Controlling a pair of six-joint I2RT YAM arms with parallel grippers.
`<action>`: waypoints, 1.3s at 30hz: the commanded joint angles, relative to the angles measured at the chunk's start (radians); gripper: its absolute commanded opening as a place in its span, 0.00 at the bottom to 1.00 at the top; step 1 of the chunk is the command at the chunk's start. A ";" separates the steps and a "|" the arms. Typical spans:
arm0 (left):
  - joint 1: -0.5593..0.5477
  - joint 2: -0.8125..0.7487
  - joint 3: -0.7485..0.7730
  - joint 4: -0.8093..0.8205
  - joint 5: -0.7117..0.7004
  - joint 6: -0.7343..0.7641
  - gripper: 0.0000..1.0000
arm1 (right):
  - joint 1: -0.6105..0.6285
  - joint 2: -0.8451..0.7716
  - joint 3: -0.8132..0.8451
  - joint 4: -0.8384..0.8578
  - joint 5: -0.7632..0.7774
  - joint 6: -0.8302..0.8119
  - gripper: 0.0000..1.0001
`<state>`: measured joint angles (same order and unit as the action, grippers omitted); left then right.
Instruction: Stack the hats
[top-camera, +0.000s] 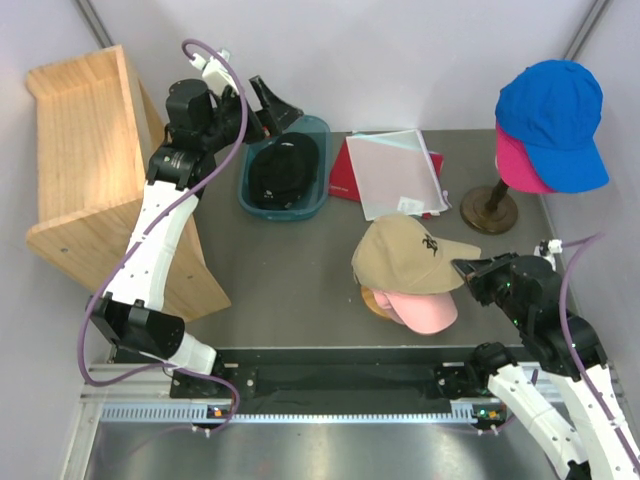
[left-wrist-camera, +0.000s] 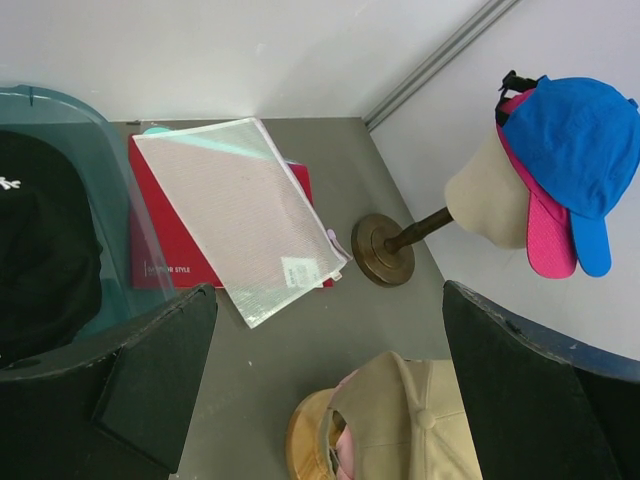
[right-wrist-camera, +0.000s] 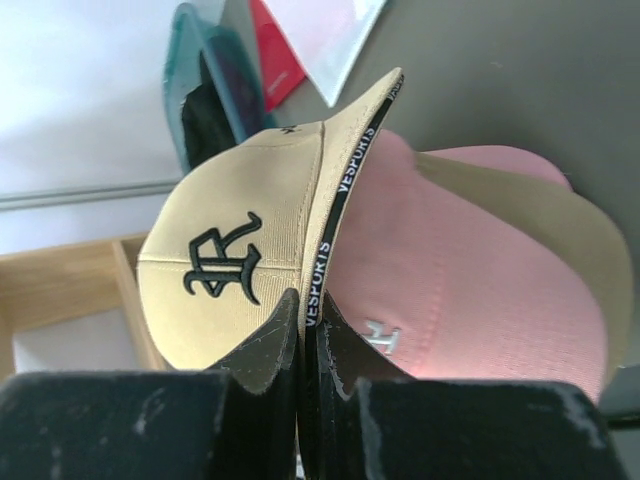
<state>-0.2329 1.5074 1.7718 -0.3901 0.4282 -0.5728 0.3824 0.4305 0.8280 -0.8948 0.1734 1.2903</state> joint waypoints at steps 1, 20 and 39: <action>0.009 -0.041 -0.005 0.030 0.000 0.007 0.98 | 0.010 0.014 0.000 -0.233 0.064 -0.035 0.00; 0.009 -0.023 -0.017 0.031 -0.003 0.005 0.99 | 0.010 0.047 -0.127 -0.302 0.071 -0.114 0.00; 0.009 -0.006 0.000 0.033 -0.017 0.036 0.99 | 0.075 0.288 -0.081 0.327 0.038 -0.198 0.00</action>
<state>-0.2329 1.5082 1.7573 -0.3901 0.4244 -0.5686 0.4179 0.7021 0.7326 -0.5392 0.1608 1.2190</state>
